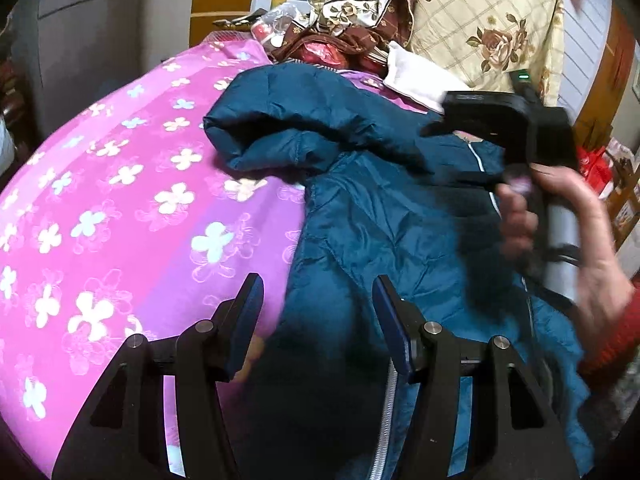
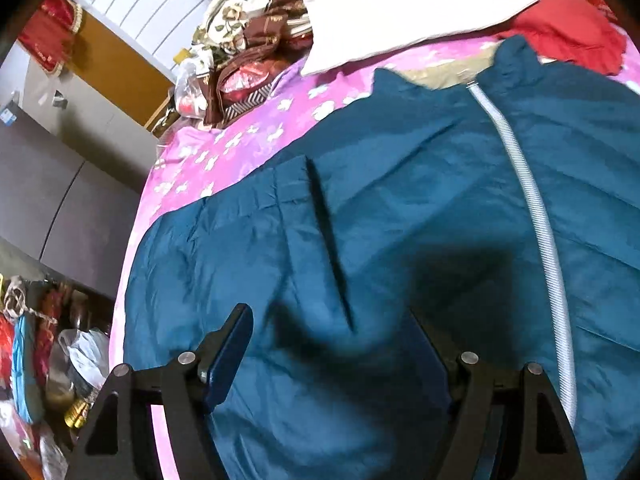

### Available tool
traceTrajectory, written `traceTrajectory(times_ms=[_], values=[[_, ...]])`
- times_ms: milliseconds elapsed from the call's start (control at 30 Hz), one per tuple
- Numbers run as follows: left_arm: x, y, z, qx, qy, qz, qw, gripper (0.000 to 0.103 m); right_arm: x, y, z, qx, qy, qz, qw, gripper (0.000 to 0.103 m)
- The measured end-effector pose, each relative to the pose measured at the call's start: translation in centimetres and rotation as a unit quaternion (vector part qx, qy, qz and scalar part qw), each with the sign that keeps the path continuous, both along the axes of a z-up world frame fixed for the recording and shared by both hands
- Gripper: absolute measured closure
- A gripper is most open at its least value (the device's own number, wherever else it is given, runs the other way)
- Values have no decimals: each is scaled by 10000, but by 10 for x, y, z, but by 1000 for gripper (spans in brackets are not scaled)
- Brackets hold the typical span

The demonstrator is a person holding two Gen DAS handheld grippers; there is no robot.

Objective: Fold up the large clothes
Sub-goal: 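Grasp the jacket side with the right gripper and fold it toward the zipper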

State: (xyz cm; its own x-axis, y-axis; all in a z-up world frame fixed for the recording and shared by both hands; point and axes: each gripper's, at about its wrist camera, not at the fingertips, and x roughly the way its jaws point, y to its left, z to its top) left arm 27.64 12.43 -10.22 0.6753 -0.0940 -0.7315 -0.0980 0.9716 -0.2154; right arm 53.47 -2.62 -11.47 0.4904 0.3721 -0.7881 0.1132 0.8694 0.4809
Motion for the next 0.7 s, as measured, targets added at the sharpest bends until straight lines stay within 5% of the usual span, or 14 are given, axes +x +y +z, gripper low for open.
traceTrajectory(times_ms=[133, 233, 267, 433, 700], values=[[6, 0, -3, -174, 107, -59, 9998, 47, 17, 20, -11, -84, 95, 138, 9998, 31], [9, 0, -7, -178, 202, -45, 9996, 47, 18, 27, -14, -104, 132, 207, 9996, 79], [10, 1, -8, -202, 246, -34, 9995, 47, 16, 26, -12, 36, 134, 237, 9996, 86], [9, 3, -10, -334, 339, 46, 9989, 47, -2, 8, 20, -250, -161, 131, 9995, 95], [1, 1, -7, -261, 305, 60, 9992, 47, -43, -86, 65, -1494, -306, -795, 9851, 96]])
